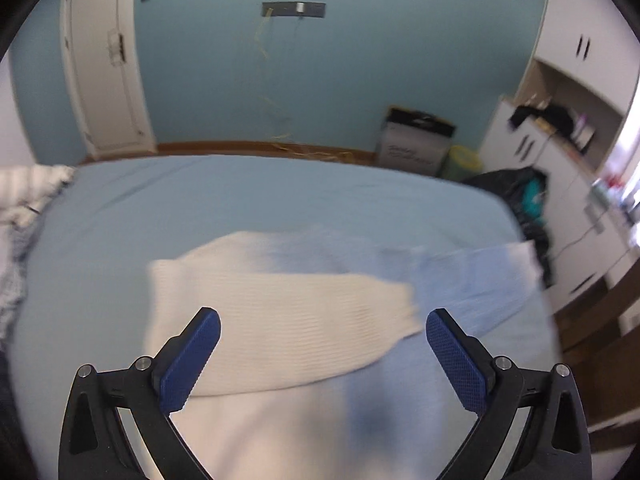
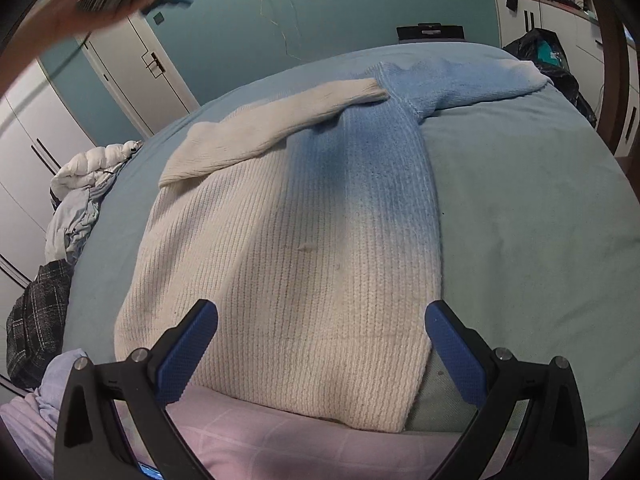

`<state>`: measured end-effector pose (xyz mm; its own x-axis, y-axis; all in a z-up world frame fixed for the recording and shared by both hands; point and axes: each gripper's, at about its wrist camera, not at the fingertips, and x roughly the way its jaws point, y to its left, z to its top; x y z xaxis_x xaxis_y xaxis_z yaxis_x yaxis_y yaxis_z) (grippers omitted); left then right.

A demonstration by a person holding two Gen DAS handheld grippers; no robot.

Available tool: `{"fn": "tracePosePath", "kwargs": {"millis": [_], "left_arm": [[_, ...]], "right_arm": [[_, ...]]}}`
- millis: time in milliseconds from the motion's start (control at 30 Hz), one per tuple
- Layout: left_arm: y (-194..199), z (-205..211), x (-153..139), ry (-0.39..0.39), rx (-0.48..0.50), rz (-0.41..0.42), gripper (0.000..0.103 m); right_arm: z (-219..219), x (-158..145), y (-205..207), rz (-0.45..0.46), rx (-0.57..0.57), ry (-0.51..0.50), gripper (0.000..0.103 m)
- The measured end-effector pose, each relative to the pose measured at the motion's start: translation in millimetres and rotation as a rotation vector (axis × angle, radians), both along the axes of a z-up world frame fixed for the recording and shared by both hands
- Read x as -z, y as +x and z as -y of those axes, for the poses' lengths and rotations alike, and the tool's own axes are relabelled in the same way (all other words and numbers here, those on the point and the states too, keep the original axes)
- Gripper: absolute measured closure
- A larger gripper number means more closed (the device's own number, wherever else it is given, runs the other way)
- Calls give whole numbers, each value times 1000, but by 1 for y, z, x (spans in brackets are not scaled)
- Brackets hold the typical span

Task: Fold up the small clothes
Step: 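Fold the cream sleeve across the sweater body with the left tool and release, then grasp the blue sleeve with the right tool and lay it across the body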

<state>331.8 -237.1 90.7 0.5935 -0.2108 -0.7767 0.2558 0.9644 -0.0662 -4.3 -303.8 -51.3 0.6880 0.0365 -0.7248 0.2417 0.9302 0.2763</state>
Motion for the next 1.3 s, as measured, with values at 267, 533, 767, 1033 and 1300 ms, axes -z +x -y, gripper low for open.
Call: {"fn": "tracePosePath", "kwargs": {"millis": [267, 533, 767, 1033, 1300], "left_arm": [[-102, -145, 56, 313, -165, 81, 0], [-176, -230, 66, 155, -244, 57, 0], [-168, -282, 99, 11, -358, -48, 0], [-158, -300, 121, 16, -383, -79, 0], [-149, -315, 133, 16, -434, -100, 0]], "right_arm": [[16, -5, -4, 18, -11, 141, 1], [73, -62, 42, -51, -37, 364, 29], [120, -76, 196, -92, -22, 538, 37], [125, 16, 322, -323, 175, 409, 52], [125, 52, 361, -336, 278, 317, 66]]}}
